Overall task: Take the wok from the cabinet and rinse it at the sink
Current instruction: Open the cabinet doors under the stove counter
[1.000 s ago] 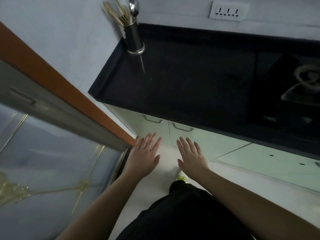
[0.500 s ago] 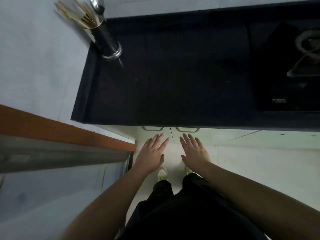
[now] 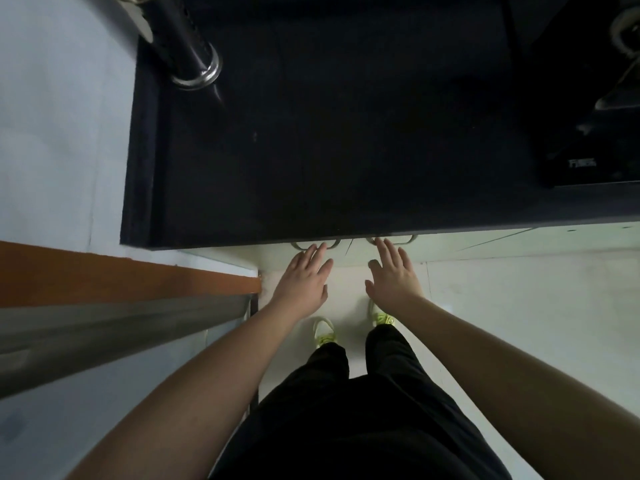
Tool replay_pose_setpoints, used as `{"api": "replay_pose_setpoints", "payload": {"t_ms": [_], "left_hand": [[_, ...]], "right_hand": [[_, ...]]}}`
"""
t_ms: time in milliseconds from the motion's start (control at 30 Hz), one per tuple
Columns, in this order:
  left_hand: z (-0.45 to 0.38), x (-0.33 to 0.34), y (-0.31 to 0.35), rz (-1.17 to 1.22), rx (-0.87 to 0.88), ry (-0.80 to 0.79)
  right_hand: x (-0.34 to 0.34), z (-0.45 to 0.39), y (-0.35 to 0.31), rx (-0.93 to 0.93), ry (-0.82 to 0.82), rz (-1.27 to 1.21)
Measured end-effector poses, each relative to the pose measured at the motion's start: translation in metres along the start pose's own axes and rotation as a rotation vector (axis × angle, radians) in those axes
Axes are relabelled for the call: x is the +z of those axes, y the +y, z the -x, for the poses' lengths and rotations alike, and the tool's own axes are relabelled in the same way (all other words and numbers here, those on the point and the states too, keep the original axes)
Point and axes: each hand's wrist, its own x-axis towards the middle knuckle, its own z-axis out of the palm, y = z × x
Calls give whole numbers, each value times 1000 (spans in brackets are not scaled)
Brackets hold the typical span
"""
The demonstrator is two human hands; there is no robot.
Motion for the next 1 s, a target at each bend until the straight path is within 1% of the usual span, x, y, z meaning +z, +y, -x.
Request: {"api": "replay_pose_setpoints", "payload": {"t_ms": [167,333,533,767,1000], "left_hand": [[-13,-3,4,-28,54,-10],[-6,7,12,-73,34,7],[12,19,18,-39,66,187],[41,24,40,-18,-33,229],[59,32,57,9,-159,165]], "right_hand": [[0,-7,-1,35,-1,-5],[6,13,-6,69,-28,-54],[14,38,-2,82,1,-99],[23,64,3,47,51,-160],[42,116,31,-84,31,-94]]}}
